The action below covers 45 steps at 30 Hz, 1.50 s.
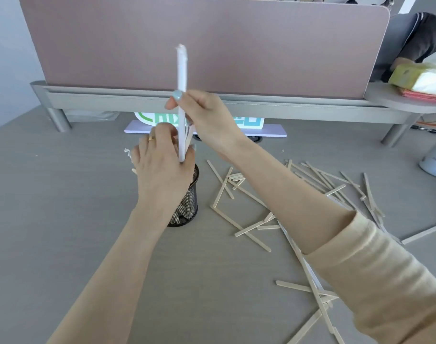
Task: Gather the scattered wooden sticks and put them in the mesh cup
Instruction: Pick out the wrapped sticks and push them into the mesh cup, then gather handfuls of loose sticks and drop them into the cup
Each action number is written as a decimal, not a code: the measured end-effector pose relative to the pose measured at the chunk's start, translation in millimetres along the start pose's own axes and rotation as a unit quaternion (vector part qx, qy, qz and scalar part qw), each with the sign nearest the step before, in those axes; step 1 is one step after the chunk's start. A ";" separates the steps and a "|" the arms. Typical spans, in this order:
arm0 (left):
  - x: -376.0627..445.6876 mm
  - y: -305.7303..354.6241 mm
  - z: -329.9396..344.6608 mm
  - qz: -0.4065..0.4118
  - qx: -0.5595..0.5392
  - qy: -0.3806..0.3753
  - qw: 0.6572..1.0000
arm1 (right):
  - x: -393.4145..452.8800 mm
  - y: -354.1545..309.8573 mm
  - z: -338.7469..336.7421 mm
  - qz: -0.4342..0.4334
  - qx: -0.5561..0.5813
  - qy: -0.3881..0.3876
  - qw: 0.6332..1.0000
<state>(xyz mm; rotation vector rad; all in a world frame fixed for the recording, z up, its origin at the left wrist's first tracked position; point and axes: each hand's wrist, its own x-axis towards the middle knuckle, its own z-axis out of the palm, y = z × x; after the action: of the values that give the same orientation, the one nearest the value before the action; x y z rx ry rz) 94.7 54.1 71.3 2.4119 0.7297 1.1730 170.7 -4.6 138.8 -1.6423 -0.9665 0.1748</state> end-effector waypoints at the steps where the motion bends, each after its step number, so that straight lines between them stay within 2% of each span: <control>1: 1.4 -0.7 -4.9 -0.006 -0.002 -0.005 1.000 | -3.4 6.9 -0.7 0.006 0.002 0.028 1.000; 4: 7.5 -9.4 -19.8 -0.010 0.072 -0.031 0.997 | -18.3 31.3 -0.9 0.025 -0.024 0.062 0.998; 7: 10.9 -16.5 -29.5 -0.026 0.125 -0.082 0.988 | -34.9 46.9 2.0 0.044 -0.112 0.030 0.992; 11: 8.4 -22.0 -30.8 -0.030 0.067 -0.176 0.982 | -42.7 48.1 5.8 0.032 -0.212 -0.001 0.977; 14: 4.7 -26.5 -31.3 0.009 0.074 -0.211 0.975 | -45.3 47.3 5.1 0.043 -0.261 -0.031 0.964; 16: 3.9 -22.8 -34.2 0.015 0.031 -0.217 0.976 | -49.5 48.9 6.8 0.044 -0.294 -0.061 0.953; 18: 3.5 -14.2 -36.4 0.009 -0.031 -0.207 0.978 | -55.4 52.1 11.1 0.042 -0.310 -0.074 0.947; 20: 0.6 -6.3 -33.6 0.015 -0.038 -0.172 0.984 | -62.2 54.5 12.7 0.041 -0.297 -0.078 0.951; 23: -7.2 1.6 -25.0 0.021 -0.007 -0.111 0.994 | -79.2 57.4 2.4 0.009 -0.195 -0.074 0.978; 25: -12.7 6.9 -21.4 0.043 -0.002 -0.073 0.996 | -97.9 60.9 -16.4 -0.006 -0.164 -0.057 0.985; 28: -25.6 24.9 -26.9 0.108 -0.049 -0.029 0.992 | -141.1 66.8 -50.9 0.026 -0.178 -0.060 0.982; 30: -45.4 42.2 -30.4 0.173 -0.089 -0.062 0.979 | -174.5 70.7 -67.7 0.051 -0.191 -0.068 0.978; 32: -76.4 57.1 -28.5 0.245 -0.104 -0.169 0.949 | -206.0 73.5 -78.0 0.066 -0.228 -0.092 0.967; 35: -126.6 61.3 -20.2 0.333 -0.040 -0.327 0.884 | -247.8 69.3 -90.9 0.077 -0.320 -0.153 0.932; 37: -151.4 55.3 -16.3 0.364 0.002 -0.391 0.845 | -271.9 61.7 -102.9 0.089 -0.364 -0.199 0.906; 41: -182.7 45.1 -16.8 0.408 0.057 -0.446 0.795 | -312.6 45.3 -122.4 0.152 -0.419 -0.253 0.859; 43: -192.7 41.1 -15.9 0.409 0.051 -0.451 0.792 | -332.1 48.4 -123.5 0.147 -0.451 -0.226 0.851; 45: -195.2 39.3 -13.5 0.406 0.052 -0.441 0.798 | -345.9 53.4 -122.8 0.158 -0.503 -0.214 0.822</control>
<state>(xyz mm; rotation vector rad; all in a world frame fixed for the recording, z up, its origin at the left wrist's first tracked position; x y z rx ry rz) -6.6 -91.4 -20.5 2.9908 -0.6065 0.0447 44.1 -326.1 3.9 -2.8392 -1.2090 0.2951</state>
